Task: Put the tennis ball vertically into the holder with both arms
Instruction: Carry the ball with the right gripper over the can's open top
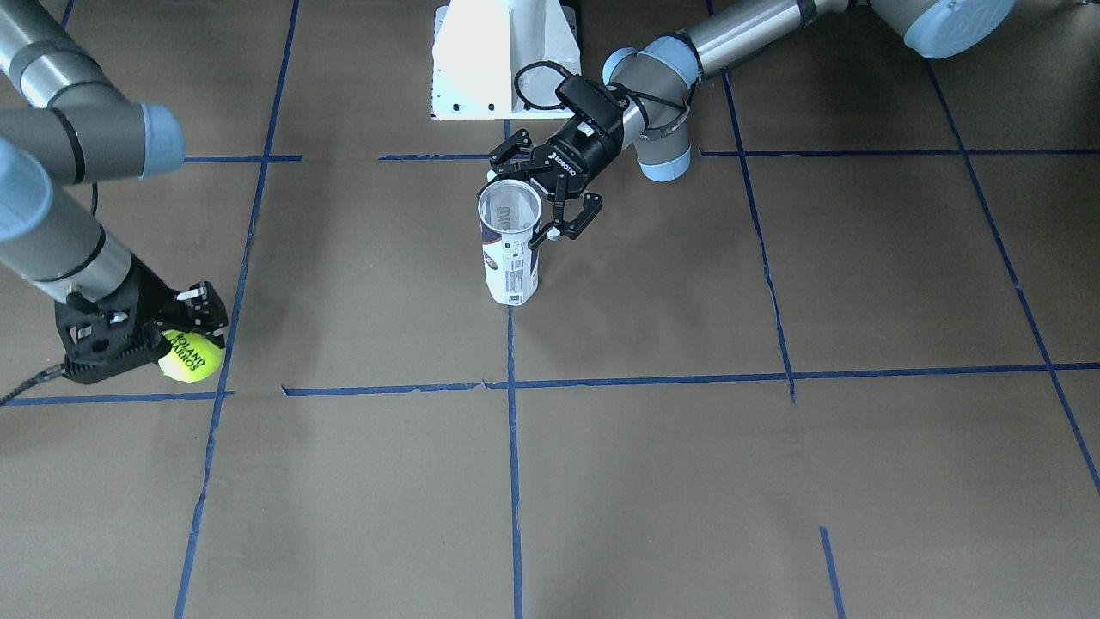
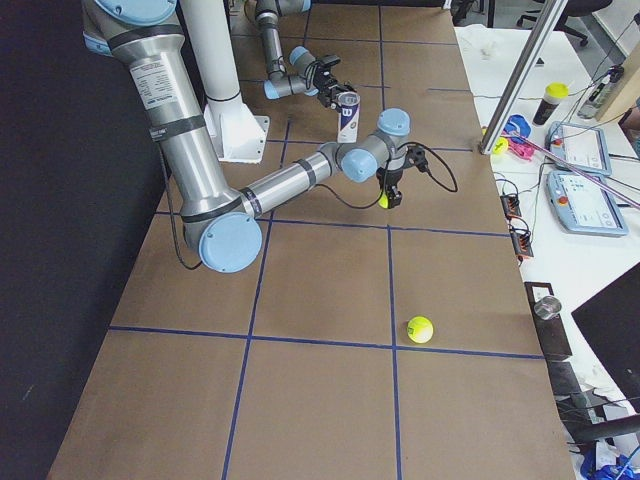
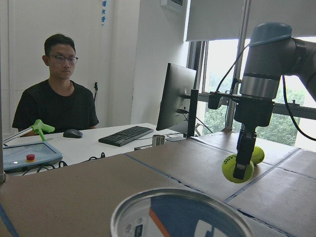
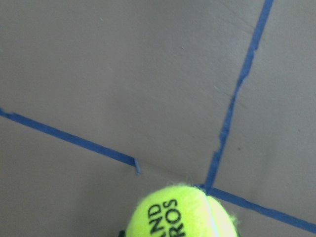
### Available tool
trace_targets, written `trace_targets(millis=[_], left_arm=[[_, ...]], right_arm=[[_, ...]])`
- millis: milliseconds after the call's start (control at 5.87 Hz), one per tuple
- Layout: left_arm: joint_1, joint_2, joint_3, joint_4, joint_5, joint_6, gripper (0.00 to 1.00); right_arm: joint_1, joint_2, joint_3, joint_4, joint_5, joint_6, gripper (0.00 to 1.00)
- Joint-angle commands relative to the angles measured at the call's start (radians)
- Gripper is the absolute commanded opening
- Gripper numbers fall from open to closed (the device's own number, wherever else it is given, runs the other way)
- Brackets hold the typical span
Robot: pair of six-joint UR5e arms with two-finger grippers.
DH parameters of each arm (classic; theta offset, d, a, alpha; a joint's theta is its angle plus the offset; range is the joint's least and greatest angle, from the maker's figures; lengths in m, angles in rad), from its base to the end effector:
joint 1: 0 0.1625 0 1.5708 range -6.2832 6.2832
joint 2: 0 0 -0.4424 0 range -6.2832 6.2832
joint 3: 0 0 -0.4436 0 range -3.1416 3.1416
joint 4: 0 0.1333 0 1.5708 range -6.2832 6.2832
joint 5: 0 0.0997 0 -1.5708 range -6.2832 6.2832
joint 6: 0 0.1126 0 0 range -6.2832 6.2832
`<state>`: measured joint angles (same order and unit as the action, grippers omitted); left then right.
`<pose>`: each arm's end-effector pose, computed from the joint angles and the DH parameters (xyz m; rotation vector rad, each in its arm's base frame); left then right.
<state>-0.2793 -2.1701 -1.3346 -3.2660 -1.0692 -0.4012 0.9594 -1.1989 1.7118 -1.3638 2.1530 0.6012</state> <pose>0.6258 -0.3745 0.2359 1.5339 1.2748 0.0549 -0.3343 -0.6013 0.3620 0.2574 -0.8559 -0.2190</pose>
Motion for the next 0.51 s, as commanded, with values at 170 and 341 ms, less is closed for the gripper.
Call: trace_targets(millis=[170, 341], left_arm=[[0.000, 0.000, 0.000, 0.002, 0.000, 0.002, 0.82], [0.000, 0.000, 0.000, 0.000, 0.000, 0.002, 0.83]], right_arm=[[-0.069, 0.149, 0.149, -0.003, -0.004, 0.454, 0.09], [-0.103, 0.206, 0.157, -0.003, -0.015, 0.550, 0.09]])
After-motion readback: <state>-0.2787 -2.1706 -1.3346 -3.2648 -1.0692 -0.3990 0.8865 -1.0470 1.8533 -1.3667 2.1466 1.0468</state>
